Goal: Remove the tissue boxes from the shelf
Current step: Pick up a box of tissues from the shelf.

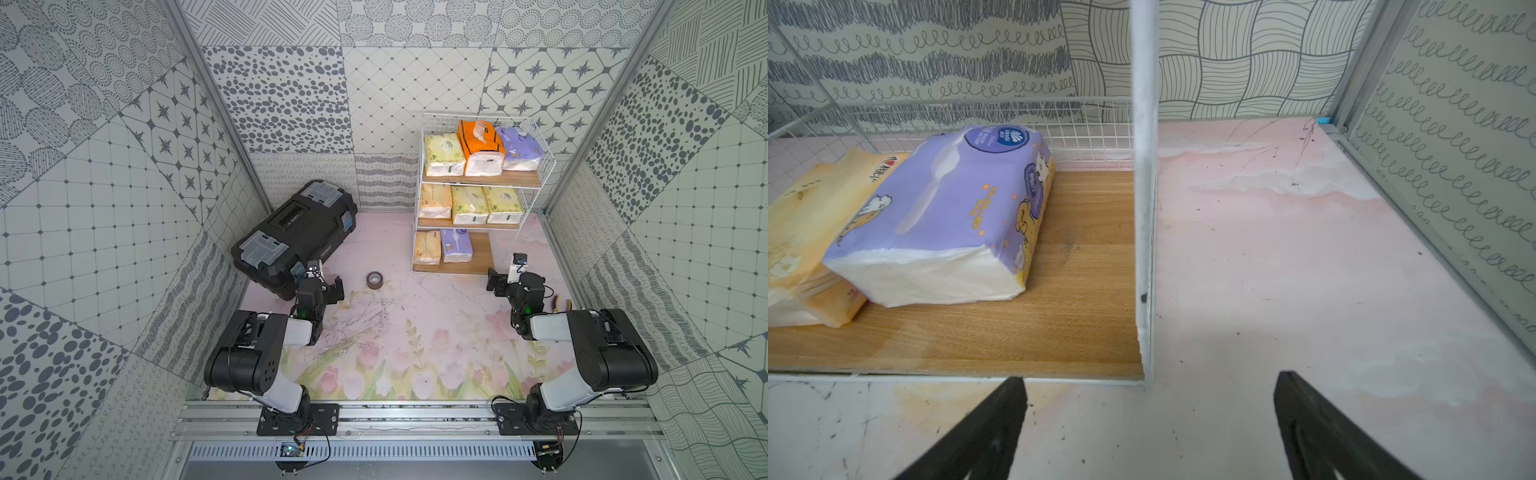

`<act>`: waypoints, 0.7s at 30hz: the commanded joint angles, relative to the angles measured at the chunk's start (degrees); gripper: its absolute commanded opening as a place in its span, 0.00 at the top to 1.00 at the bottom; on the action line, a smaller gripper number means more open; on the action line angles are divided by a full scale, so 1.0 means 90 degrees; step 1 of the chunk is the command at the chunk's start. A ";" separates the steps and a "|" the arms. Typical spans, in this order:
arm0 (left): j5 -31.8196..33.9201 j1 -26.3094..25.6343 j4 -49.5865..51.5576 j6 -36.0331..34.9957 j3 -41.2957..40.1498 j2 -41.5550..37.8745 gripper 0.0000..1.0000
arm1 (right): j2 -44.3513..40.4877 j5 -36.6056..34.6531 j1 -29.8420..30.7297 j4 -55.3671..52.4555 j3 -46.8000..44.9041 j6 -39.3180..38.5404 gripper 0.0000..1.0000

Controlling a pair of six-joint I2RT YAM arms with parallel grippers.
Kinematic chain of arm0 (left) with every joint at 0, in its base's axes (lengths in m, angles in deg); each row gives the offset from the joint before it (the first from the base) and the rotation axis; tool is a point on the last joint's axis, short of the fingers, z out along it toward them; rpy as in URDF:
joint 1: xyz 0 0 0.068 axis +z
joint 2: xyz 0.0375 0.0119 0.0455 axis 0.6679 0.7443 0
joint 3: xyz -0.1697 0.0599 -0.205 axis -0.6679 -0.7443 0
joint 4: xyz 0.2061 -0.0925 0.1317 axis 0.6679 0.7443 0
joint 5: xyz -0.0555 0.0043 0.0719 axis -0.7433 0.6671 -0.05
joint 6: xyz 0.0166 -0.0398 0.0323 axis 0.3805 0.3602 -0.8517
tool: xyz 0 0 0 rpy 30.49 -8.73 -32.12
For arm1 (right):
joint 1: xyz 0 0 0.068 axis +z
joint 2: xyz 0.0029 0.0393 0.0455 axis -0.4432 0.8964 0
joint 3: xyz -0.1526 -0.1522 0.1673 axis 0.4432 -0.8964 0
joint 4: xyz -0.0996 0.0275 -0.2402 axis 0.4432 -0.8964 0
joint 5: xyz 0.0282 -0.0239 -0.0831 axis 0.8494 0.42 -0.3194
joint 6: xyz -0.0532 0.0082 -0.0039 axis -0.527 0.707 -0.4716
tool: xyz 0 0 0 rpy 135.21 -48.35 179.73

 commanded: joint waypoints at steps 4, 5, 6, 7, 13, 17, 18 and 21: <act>-0.0051 0.0029 -0.0133 -0.0025 0.0036 0.0003 0.01 | -0.0050 -0.0053 -0.0016 0.0170 0.0001 -0.0046 0.03; -0.0054 0.0027 -0.0136 -0.0023 0.0033 -0.0001 0.01 | -0.0046 -0.0050 -0.0016 0.0170 0.0001 -0.0042 0.03; -0.0057 0.0028 -0.0133 -0.0025 0.0036 -0.0001 0.01 | -0.0049 -0.0050 -0.0016 0.0175 0.0000 -0.0044 0.03; -0.0049 0.0028 -0.0132 -0.0023 0.0031 0.0001 0.01 | -0.0048 -0.0050 -0.0016 0.0172 0.0000 -0.0045 0.03; -0.0058 0.0031 -0.0140 -0.0023 0.0036 0.0003 0.01 | -0.0052 -0.0050 -0.0016 0.0178 0.0000 -0.0042 0.03; -0.0058 0.0028 -0.0148 -0.0023 0.0028 -0.0002 0.01 | -0.0044 -0.0043 -0.0009 0.0175 -0.0004 -0.0039 0.03; -0.0146 0.0025 -0.0187 -0.0063 0.0002 -0.0003 0.01 | -0.0051 -0.0049 -0.0021 0.0172 0.0000 -0.0034 0.03; -0.0436 -0.0002 -0.0203 -0.0240 -0.0075 -0.0189 0.01 | -0.0177 -0.0623 0.0052 0.0304 -0.0124 0.0073 0.03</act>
